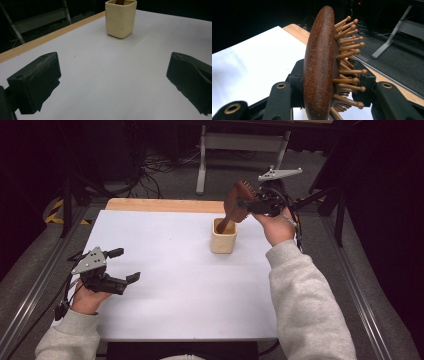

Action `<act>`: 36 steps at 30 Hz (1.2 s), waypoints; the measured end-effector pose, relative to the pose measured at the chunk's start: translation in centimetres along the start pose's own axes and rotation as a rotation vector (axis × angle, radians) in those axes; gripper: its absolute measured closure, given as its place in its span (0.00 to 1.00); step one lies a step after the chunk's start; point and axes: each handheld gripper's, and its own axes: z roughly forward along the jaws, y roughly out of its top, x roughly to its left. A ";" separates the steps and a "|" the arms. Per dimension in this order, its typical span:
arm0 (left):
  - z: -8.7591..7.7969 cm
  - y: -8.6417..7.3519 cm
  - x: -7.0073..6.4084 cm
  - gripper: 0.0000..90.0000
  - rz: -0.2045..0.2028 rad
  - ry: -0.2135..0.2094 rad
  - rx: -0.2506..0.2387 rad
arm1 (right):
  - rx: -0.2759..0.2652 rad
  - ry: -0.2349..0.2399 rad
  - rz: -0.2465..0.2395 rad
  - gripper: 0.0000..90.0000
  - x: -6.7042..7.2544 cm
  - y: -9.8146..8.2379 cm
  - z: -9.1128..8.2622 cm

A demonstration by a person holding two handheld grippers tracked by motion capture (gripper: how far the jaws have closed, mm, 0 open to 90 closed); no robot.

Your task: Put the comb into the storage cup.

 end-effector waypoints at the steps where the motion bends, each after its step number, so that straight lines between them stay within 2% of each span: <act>1: 0.0 0.0 0.0 0.00 0.000 0.000 0.000 | 0.002 0.000 0.004 0.59 0.0 -0.1 0.1; 36: -0.1 0.0 0.1 0.00 -0.010 -0.003 0.000 | 0.093 0.024 0.043 0.58 -0.3 -2.6 3.9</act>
